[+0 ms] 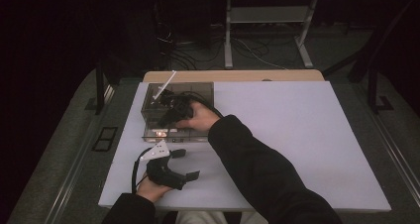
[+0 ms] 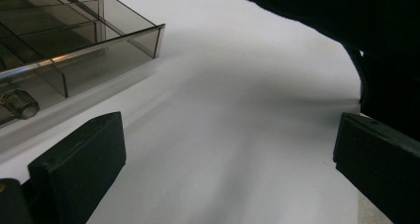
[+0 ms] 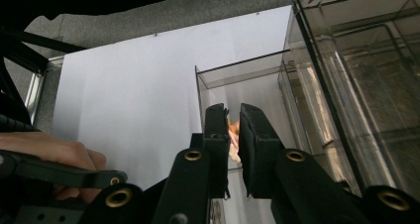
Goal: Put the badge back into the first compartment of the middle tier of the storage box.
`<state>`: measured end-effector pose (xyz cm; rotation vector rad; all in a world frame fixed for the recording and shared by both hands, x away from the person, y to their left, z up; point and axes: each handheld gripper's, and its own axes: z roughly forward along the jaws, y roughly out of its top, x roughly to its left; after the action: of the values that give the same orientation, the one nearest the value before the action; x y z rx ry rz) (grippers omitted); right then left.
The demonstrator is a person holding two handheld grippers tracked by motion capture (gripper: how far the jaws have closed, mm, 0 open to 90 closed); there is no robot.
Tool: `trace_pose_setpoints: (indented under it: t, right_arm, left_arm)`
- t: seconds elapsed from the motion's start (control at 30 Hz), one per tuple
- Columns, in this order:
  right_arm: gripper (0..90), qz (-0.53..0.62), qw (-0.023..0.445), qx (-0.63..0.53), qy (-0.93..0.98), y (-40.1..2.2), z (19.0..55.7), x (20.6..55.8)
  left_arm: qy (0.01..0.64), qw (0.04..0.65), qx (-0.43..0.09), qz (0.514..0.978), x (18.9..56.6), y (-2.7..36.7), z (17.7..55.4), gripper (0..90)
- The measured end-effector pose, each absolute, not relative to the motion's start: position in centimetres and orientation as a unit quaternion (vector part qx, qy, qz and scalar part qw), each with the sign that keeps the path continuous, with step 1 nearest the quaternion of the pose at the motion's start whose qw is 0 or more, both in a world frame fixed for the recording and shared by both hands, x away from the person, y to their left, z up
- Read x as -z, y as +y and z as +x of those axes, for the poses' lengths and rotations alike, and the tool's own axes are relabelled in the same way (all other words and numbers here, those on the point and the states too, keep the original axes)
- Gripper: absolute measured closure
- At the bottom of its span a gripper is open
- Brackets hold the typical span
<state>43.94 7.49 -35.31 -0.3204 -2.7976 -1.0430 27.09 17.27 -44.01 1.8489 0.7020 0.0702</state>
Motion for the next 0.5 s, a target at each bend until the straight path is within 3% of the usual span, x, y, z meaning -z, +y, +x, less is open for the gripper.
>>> trace_pose_setpoints:
  t: [0.5]
  right_arm:
    - [63.7, -0.118, 0.050, 0.362, -0.923, 5.3, 43.4, 33.5]
  left_arm:
    - [0.294, 0.548, -0.031, 0.783, 44.1, 17.2, 27.1, 0.0]
